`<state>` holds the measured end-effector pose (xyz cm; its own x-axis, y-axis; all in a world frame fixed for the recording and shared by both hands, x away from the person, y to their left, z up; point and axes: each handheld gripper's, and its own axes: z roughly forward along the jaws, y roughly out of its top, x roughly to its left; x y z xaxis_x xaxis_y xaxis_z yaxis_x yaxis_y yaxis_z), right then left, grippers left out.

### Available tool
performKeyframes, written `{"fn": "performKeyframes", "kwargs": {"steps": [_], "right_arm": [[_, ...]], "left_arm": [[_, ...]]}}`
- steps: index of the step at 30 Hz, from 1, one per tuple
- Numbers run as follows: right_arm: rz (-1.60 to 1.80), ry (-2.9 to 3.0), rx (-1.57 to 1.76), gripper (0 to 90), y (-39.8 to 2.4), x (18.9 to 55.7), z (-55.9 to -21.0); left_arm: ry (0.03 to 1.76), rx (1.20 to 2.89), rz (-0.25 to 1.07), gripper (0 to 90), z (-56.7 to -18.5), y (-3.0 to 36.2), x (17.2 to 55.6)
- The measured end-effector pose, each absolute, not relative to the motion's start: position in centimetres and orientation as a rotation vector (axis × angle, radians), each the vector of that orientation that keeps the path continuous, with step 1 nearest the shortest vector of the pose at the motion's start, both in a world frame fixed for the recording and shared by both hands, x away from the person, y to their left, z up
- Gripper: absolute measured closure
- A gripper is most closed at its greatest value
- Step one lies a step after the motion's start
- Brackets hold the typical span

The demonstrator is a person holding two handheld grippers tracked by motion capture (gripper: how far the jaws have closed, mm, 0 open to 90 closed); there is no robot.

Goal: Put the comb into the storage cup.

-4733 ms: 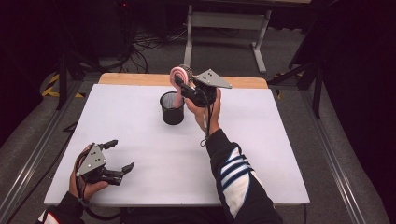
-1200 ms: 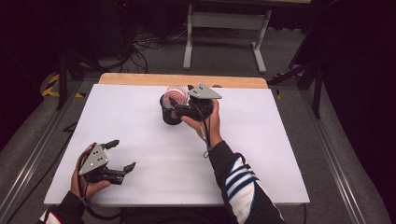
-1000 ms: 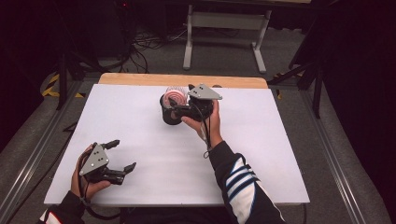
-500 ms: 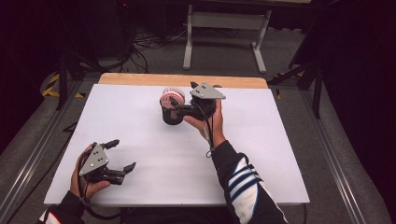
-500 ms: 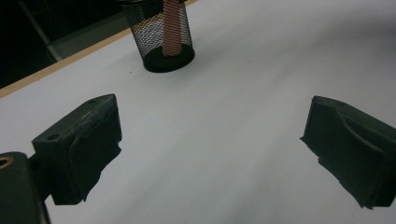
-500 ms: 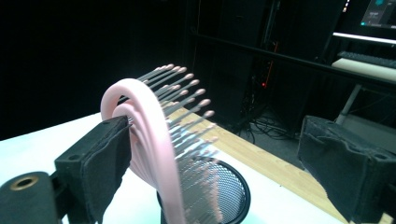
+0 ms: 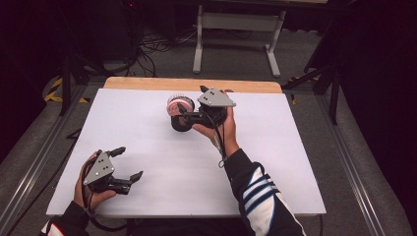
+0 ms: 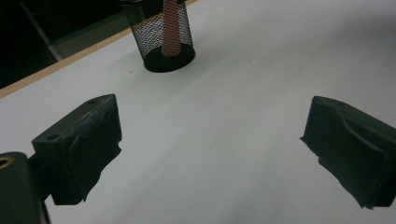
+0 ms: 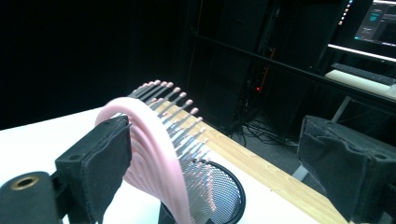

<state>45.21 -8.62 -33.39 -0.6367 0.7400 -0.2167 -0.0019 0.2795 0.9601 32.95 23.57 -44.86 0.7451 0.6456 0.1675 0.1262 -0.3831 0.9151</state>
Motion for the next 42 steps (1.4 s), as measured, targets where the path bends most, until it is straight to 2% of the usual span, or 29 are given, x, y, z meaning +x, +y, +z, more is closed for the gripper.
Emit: {"fn": "performKeyframes", "kwargs": {"steps": [42], "right_arm": [[1.36,1.881,0.585,12.0,-10.1,42.2,-32.0]], "left_arm": [[0.591,1.914,0.631,5.1,-44.8,23.5,32.9]]}}
